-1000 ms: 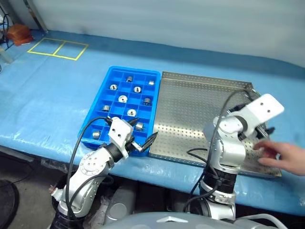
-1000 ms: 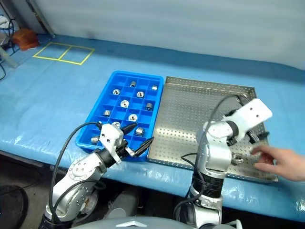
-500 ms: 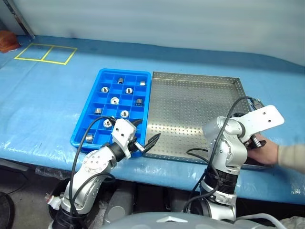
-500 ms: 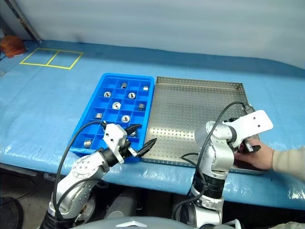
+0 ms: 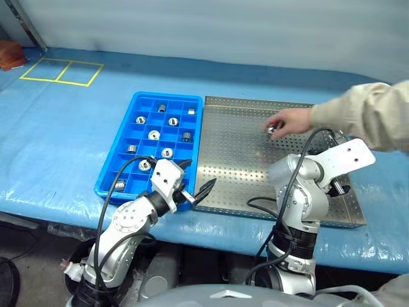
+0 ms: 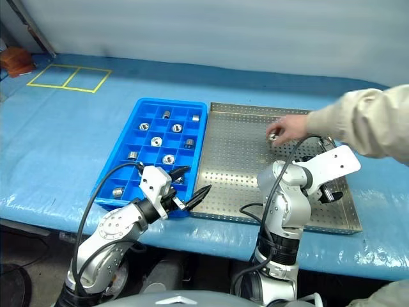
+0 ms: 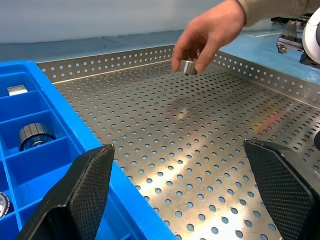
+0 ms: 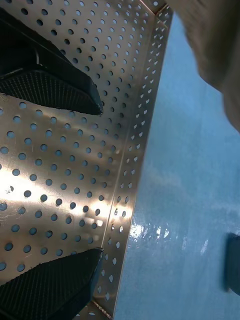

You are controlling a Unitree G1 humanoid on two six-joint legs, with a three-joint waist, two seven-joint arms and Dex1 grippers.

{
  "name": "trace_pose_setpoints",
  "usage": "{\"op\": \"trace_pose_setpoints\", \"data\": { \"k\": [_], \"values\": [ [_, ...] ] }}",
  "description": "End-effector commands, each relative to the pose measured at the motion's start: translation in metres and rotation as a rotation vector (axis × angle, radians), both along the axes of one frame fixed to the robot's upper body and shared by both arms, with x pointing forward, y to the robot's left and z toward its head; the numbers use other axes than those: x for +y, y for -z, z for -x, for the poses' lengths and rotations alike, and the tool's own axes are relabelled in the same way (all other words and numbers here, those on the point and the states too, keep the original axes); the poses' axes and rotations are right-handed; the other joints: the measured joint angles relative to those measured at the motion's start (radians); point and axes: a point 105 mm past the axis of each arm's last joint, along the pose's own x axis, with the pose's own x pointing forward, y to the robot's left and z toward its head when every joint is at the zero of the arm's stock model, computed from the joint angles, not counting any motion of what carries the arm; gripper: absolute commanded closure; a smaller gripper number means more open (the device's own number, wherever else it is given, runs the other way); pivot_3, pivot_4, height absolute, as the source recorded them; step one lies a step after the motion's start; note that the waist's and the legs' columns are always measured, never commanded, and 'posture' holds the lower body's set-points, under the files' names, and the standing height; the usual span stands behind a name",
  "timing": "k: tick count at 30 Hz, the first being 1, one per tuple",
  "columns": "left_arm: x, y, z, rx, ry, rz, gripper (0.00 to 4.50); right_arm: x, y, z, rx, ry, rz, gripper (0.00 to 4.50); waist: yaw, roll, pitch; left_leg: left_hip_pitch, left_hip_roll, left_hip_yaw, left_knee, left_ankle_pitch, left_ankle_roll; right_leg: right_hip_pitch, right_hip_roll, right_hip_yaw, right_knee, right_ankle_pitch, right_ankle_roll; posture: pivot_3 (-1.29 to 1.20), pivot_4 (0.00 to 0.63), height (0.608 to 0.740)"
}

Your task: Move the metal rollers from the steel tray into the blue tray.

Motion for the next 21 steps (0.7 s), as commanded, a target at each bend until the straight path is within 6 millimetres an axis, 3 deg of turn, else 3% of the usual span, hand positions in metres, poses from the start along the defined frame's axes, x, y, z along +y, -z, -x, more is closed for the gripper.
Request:
{"op": "trace_pose_setpoints", "data": {
  "k": [1, 12, 17, 21],
  "values": [
    [-0.005, -0.009, 0.001, -0.049, 0.014, 0.009, 0.0, 0.051, 0.04, 0.013, 0.1, -0.073, -0.224, 0.02, 0.0, 0.0, 0.0, 0.0, 0.0, 0.0, 0.0, 0.0, 0.0, 0.0, 0.0, 0.0, 0.0, 0.0, 0.0, 0.18, 0.15, 0.74],
    [-0.011, -0.009, 0.0, -0.058, 0.024, 0.02, 0.0, 0.039, 0.041, 0.008, 0.096, -0.061, -0.221, 0.02, 0.001, 0.0, 0.0, 0.0, 0.0, 0.0, 0.0, 0.0, 0.0, 0.0, 0.0, 0.0, 0.0, 0.0, 0.0, 0.19, 0.15, 0.74],
    [-0.011, -0.008, -0.001, -0.069, 0.015, 0.005, 0.0, 0.038, 0.034, -0.005, 0.113, -0.206, -0.131, 0.02, 0.001, 0.0, 0.0, 0.0, 0.0, 0.0, 0.0, 0.0, 0.0, 0.0, 0.0, 0.0, 0.0, 0.0, 0.0, 0.19, 0.15, 0.74],
    [-0.012, -0.007, 0.0, -0.067, 0.013, 0.005, 0.0, 0.049, 0.03, -0.021, 0.083, -0.398, -0.144, 0.02, 0.002, 0.0, 0.0, 0.0, 0.0, 0.0, 0.0, 0.0, 0.0, 0.0, 0.0, 0.0, 0.0, 0.0, 0.0, 0.21, 0.15, 0.74]
  ]
}}
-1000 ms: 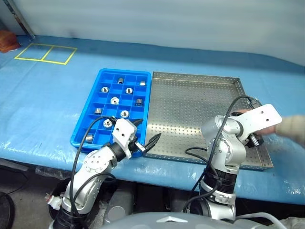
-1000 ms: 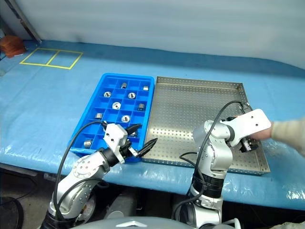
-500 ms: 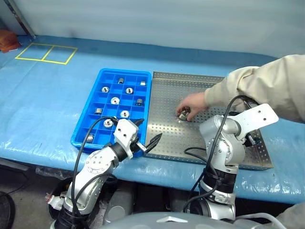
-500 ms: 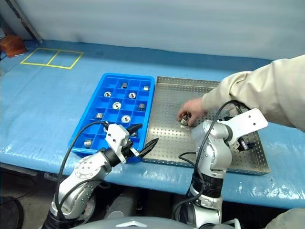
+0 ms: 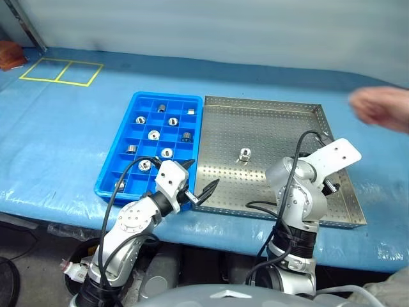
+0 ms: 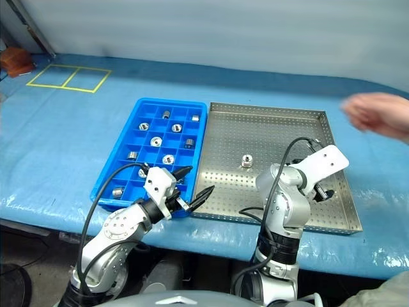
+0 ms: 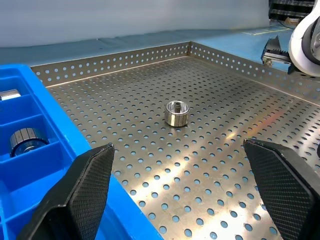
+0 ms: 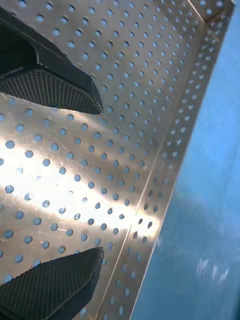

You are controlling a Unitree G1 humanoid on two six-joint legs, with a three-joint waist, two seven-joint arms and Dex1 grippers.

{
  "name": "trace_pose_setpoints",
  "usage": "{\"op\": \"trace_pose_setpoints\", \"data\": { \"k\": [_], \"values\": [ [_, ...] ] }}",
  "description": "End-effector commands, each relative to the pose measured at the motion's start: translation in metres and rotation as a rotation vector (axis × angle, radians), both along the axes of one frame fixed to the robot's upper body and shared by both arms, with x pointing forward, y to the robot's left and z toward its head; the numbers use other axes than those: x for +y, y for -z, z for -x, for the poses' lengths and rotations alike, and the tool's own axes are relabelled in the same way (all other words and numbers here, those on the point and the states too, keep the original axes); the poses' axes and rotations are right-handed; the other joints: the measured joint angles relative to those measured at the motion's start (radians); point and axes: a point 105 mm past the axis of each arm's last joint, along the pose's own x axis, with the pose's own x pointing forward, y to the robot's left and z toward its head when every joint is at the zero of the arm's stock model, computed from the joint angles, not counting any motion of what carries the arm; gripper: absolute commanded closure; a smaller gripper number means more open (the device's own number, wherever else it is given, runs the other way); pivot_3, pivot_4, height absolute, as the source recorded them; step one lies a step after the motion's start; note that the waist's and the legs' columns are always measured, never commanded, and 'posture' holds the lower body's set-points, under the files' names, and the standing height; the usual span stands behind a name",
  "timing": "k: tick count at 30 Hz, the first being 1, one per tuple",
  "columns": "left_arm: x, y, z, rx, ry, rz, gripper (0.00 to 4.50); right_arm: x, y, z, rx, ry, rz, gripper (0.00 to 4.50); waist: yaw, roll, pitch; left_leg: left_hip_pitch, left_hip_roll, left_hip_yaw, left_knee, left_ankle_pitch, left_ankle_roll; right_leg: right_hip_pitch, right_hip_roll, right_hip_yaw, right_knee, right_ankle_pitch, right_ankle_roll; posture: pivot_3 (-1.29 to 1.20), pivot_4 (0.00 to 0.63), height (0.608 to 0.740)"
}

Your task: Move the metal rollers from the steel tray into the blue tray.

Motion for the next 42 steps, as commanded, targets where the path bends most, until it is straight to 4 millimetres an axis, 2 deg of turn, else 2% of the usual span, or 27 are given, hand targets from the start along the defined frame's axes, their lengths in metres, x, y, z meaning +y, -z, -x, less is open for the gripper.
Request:
{"op": "trace_pose_setpoints", "data": {
  "k": [1, 5, 8, 9, 15, 22, 26, 36, 39, 42],
  "values": [
    [-0.005, -0.008, 0.002, -0.043, 0.011, 0.009, 0.0, 0.04, 0.009, -0.009, -0.015, -0.229, -0.109, 0.02, 0.0, 0.0, 0.0, 0.0, 0.0, 0.0, 0.0, 0.0, 0.0, 0.0, 0.0, 0.0, 0.0, 0.0, 0.0, 0.21, 0.15, 0.74],
    [-0.006, -0.008, 0.002, -0.042, 0.009, 0.007, 0.0, 0.048, 0.002, -0.02, -0.045, -0.41, -0.097, 0.02, 0.003, 0.0, 0.0, 0.0, 0.0, 0.0, 0.0, 0.0, 0.0, 0.0, 0.0, -0.001, 0.0, 0.0, 0.0, 0.22, 0.15, 0.74],
    [-0.006, -0.006, 0.002, -0.044, -0.003, -0.009, 0.0, 0.058, -0.013, -0.031, -0.072, -0.64, 0.065, 0.02, 0.006, 0.0, 0.0, -0.001, 0.0, -0.001, 0.0, 0.0, 0.0, 0.0, 0.0, -0.001, -0.001, 0.0, 0.0, 0.22, 0.15, 0.74],
    [-0.006, -0.006, 0.002, -0.043, -0.004, -0.008, 0.0, 0.06, -0.014, -0.032, -0.062, -0.678, 0.1, 0.02, 0.006, 0.0, 0.0, -0.001, 0.0, -0.001, 0.0, 0.0, 0.001, 0.0, 0.0, -0.001, -0.001, 0.0, 0.0, 0.22, 0.15, 0.74],
    [-0.007, -0.005, 0.004, -0.038, -0.001, -0.004, 0.0, 0.084, -0.001, -0.035, -0.048, -0.961, 0.055, 0.02, 0.012, 0.0, 0.001, -0.002, 0.0, -0.001, 0.0, -0.001, 0.001, -0.001, -0.001, -0.002, -0.001, 0.0, 0.0, 0.22, 0.15, 0.74],
    [-0.014, -0.005, 0.005, -0.038, 0.018, 0.005, 0.0, 0.081, 0.0, -0.047, -0.089, -1.032, 0.163, 0.02, 0.014, 0.0, 0.001, -0.003, -0.001, -0.001, 0.0, -0.001, 0.001, -0.002, -0.002, -0.002, -0.002, 0.0, 0.0, 0.21, 0.15, 0.74],
    [-0.017, -0.006, 0.005, -0.041, 0.03, 0.011, 0.0, 0.076, 0.007, -0.057, -0.093, -1.014, 0.199, 0.02, 0.014, 0.0, 0.001, -0.003, -0.001, -0.001, 0.0, -0.001, 0.0, -0.002, -0.001, -0.002, -0.002, 0.0, 0.0, 0.2, 0.15, 0.74],
    [-0.02, -0.004, 0.005, -0.039, 0.048, 0.016, 0.0, 0.088, 0.024, -0.075, -0.116, -1.088, 0.181, 0.02, 0.014, 0.0, 0.001, -0.003, -0.001, -0.001, 0.001, -0.001, 0.0, -0.001, -0.001, -0.002, -0.001, 0.0, 0.0, 0.2, 0.15, 0.74],
    [-0.021, -0.004, 0.004, -0.041, 0.046, 0.017, 0.0, 0.088, 0.031, -0.075, -0.09, -1.076, 0.166, 0.53, 0.015, 0.0, 0.001, -0.003, -0.001, -0.001, 0.001, -0.001, 0.0, -0.001, -0.001, -0.002, -0.001, 0.0, 0.0, 0.2, 0.15, 0.74],
    [-0.02, -0.004, 0.004, -0.044, 0.037, 0.018, 0.0, 0.09, 0.031, -0.073, -0.085, -1.087, 0.195, 1.55, 0.015, 0.0, 0.001, -0.003, -0.001, -0.001, 0.001, -0.001, 0.0, -0.001, -0.001, -0.001, -0.001, 0.0, 0.0, 0.2, 0.15, 0.74]
  ]
}}
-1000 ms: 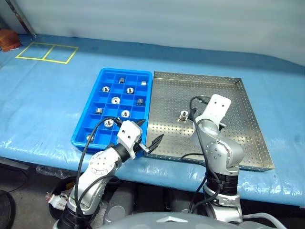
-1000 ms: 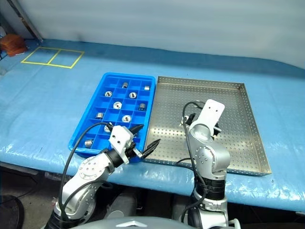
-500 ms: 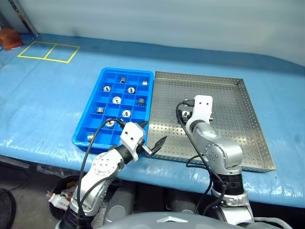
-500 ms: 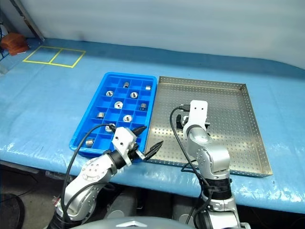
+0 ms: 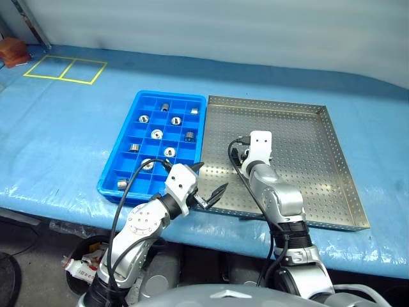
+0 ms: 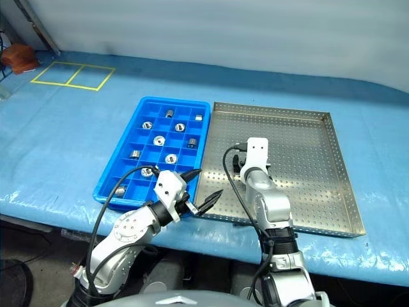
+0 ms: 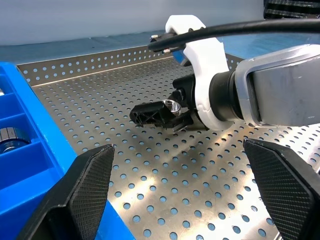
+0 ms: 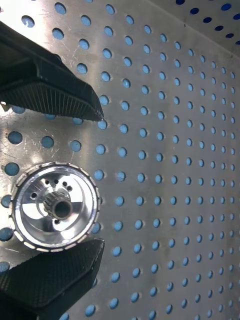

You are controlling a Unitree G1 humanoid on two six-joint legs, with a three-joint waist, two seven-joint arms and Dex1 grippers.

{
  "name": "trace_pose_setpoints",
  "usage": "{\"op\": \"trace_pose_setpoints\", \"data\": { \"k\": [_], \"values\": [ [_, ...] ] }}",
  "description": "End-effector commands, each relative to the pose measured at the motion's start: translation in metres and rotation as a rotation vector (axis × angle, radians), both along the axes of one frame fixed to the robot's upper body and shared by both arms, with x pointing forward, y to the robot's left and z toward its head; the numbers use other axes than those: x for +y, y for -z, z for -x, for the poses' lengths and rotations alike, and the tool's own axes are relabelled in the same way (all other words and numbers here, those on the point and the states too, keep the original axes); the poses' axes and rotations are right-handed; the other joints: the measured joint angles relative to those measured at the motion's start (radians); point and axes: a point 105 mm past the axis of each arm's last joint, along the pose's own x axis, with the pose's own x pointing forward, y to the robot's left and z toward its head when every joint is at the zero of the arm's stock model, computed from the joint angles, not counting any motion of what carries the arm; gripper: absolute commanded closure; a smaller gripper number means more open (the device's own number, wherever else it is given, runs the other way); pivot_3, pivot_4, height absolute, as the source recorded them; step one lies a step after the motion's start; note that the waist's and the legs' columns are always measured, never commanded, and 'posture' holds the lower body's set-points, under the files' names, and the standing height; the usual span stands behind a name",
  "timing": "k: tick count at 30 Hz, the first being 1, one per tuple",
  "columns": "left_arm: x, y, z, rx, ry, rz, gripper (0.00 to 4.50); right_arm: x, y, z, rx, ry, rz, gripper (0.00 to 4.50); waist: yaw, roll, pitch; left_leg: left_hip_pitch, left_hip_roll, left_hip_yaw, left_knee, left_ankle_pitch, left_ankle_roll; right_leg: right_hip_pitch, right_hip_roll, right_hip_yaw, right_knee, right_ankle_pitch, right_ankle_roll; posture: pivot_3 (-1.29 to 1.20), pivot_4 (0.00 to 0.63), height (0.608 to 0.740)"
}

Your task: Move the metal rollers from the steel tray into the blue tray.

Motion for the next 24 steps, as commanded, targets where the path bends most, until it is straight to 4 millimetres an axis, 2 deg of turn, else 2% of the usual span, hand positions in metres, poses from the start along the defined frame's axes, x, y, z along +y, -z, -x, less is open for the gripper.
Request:
{"op": "trace_pose_setpoints", "data": {
  "k": [1, 4, 7, 12, 16, 19, 24],
  "values": [
    [-0.001, -0.007, -0.001, -0.041, -0.005, 0.013, 0.0, 0.002, -0.014, -0.001, -0.059, -0.012, 0.011, 1.83, 0.0, 0.0, 0.0, 0.0, 0.0, 0.0, 0.0, 0.0, 0.0, 0.0, 0.0, 0.0, 0.0, 0.0, 0.0, 0.22, 0.15, 0.74],
    [0.001, -0.008, -0.002, -0.045, -0.021, 0.018, 0.0, 0.005, -0.022, 0.004, -0.078, -0.028, 0.007, 2.79, 0.003, 0.0, 0.0, 0.0, 0.0, 0.0, 0.0, 0.0, 0.0, 0.0, 0.0, 0.0, 0.0, 0.0, 0.0, 0.22, 0.15, 0.74],
    [0.008, -0.01, -0.007, -0.057, -0.081, 0.028, 0.0, 0.012, -0.037, 0.008, -0.107, -0.09, 0.025, 2.78, 0.003, 0.0, 0.0, 0.0, 0.0, 0.0, 0.0, 0.0, 0.0, 0.0, 0.0, 0.0, 0.0, 0.0, 0.0, 0.22, 0.15, 0.74],
    [0.042, -0.018, -0.034, -0.1, -0.398, 0.071, 0.0, 0.041, -0.075, 0.013, -0.174, -0.323, 0.093, 2.78, 0.007, 0.0, 0.0, 0.0, 0.0, -0.001, 0.001, 0.0, 0.0, 0.0, -0.001, 0.0, 0.0, 0.0, 0.001, 0.25, 0.15, 0.74],
    [0.053, -0.021, -0.036, -0.106, -0.476, 0.105, 0.0, 0.06, -0.091, 0.011, -0.21, -0.429, 0.055, 2.78, 0.027, 0.0, 0.0, 0.0, 0.0, -0.003, 0.001, 0.0, 0.0, 0.0, 0.001, -0.002, 0.001, 0.0, 0.0, 0.29, 0.15, 0.74],
    [0.063, -0.024, -0.03, -0.111, -0.519, 0.125, 0.0, 0.078, -0.094, 0.008, -0.217, -0.506, 0.011, 2.78, 0.047, -0.001, 0.0, 0.0, -0.001, -0.003, 0.001, -0.001, -0.001, 0.0, 0.0, -0.002, 0.0, 0.0, 0.0, 0.36, 0.15, 0.74],
    [0.08, -0.022, -0.017, -0.107, -0.621, 0.107, 0.0, 0.105, -0.087, 0.012, -0.205, -0.633, 0.005, 2.78, 0.102, -0.001, 0.001, -0.001, -0.001, -0.003, 0.0, -0.002, -0.001, -0.001, 0.0, -0.002, 0.0, 0.0, -0.001, 0.44, 0.15, 0.74]
  ]
}}
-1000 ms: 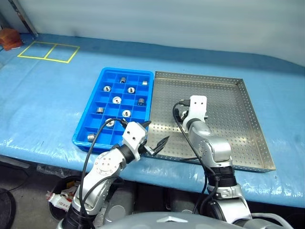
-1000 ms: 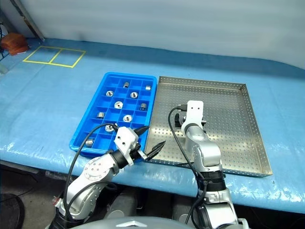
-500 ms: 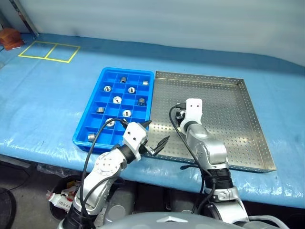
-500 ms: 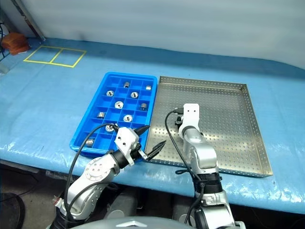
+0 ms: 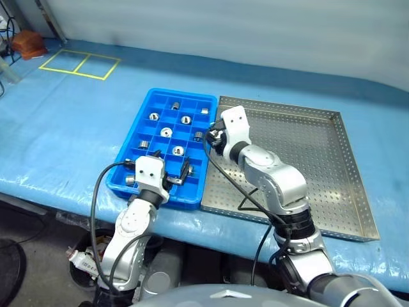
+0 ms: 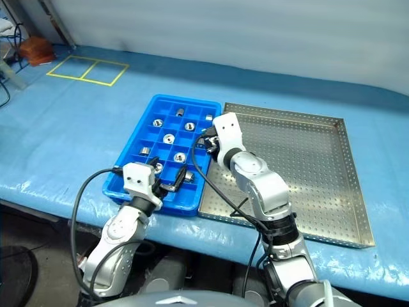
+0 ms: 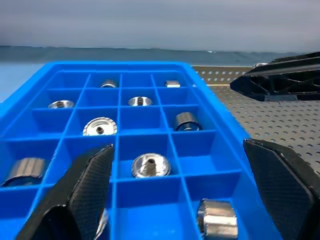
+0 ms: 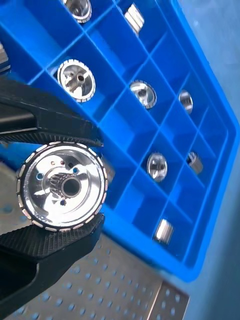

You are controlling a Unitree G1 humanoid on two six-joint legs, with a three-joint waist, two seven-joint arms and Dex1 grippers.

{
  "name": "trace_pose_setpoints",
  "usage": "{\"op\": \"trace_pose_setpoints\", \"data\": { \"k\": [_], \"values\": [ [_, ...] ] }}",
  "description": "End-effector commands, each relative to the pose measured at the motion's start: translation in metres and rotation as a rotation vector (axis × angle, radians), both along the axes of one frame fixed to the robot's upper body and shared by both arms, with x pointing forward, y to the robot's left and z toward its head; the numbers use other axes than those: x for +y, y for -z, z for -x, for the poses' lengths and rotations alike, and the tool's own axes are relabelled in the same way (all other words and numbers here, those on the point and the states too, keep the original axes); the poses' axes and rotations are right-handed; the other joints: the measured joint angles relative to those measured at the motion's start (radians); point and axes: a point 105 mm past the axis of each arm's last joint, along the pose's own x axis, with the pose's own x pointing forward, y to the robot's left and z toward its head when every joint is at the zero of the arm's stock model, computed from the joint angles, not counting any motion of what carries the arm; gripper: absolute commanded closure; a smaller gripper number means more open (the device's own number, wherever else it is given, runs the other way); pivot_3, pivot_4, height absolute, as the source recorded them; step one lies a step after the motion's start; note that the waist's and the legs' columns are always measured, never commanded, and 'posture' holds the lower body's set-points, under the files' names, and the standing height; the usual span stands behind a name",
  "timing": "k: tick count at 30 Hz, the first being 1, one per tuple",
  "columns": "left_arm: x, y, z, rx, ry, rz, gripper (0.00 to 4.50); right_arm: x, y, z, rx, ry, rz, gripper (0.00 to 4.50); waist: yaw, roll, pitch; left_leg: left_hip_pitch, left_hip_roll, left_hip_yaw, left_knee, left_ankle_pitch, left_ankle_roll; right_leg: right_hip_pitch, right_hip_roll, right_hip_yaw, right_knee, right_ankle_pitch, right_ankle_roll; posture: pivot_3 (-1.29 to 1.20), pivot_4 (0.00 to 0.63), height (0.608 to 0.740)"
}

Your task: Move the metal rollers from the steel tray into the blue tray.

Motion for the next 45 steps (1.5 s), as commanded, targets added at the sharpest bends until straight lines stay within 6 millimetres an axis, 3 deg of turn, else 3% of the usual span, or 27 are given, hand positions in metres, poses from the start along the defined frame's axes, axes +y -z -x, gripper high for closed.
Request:
{"op": "trace_pose_setpoints", "data": {
  "k": [1, 10, 15, 21, 29, 39, 42, 45],
  "values": [
    [0.013, -0.019, 0.01, -0.065, -0.085, 0.02, 0.0, 0.024, -0.01, 0.005, -0.044, -0.117, -0.022, 2.78, 0.025, 0.0, 0.0, 0.0, 0.0, 0.0, 0.0, -0.002, -0.003, 0.0, 0.0, 0.0, 0.0, 0.0, 0.0, 0.46, 0.15, 0.74],
    [0.022, -0.022, 0.033, -0.079, -0.12, 0.015, 0.0, 0.051, 0.005, 0.035, -0.007, -0.323, 0.002, 2.78, 0.176, -0.001, 0.0, -0.004, 0.001, 0.002, 0.0, -0.004, -0.006, -0.01, 0.0, 0.0, 0.0, 0.0, 0.0, 0.54, 0.15, 0.74],
    [0.027, -0.029, 0.038, -0.107, -0.129, 0.122, 0.0, 0.047, 0.013, 0.042, 0.035, -0.317, -0.006, 2.78, 0.275, -0.003, -0.001, -0.007, 0.002, 0.003, 0.0, -0.004, -0.006, -0.012, 0.0, 0.0, -0.001, 0.0, 0.001, 0.54, 0.15, 0.74],
    [0.024, -0.025, 0.039, -0.086, -0.097, 0.128, 0.0, 0.034, 0.015, 0.056, 0.064, -0.304, -0.006, 2.78, 0.345, -0.004, -0.001, -0.009, 0.003, 0.007, 0.001, -0.005, -0.006, -0.014, 0.0, 0.0, -0.001, 0.0, 0.001, 0.52, 0.15, 0.74],
    [0.013, -0.022, 0.035, -0.073, -0.037, 0.13, 0.0, 0.01, 0.007, 0.065, 0.061, -0.267, -0.003, 2.78, 0.366, -0.004, -0.002, -0.01, 0.006, 0.01, 0.001, -0.006, -0.008, -0.015, 0.0, -0.003, -0.002, 0.0, 0.002, 0.46, 0.15, 0.74],
    [0.003, -0.021, 0.03, -0.058, 0.027, 0.127, 0.0, 0.004, 0.039, 0.079, 0.166, -0.247, 0.019, 2.78, 0.343, -0.004, -0.002, -0.009, 0.011, 0.012, 0.003, -0.009, -0.011, -0.014, 0.003, -0.009, -0.002, 0.0, 0.001, 0.43, 0.15, 0.74],
    [0.002, -0.022, 0.029, -0.058, 0.037, 0.123, 0.0, 0.002, 0.042, 0.079, 0.178, -0.216, 0.004, 1.77, 0.333, -0.004, -0.002, -0.009, 0.012, 0.013, 0.005, -0.01, -0.011, -0.013, 0.004, -0.009, -0.002, 0.0, 0.0, 0.43, 0.15, 0.74],
    [0.001, -0.023, 0.027, -0.06, 0.046, 0.118, 0.0, 0.001, 0.033, 0.075, 0.152, -0.188, -0.047, 0.95, 0.323, -0.005, -0.002, -0.007, 0.014, 0.013, 0.005, -0.011, -0.012, -0.012, 0.005, -0.009, -0.002, -0.001, 0.0, 0.41, 0.15, 0.74]
  ]
}}
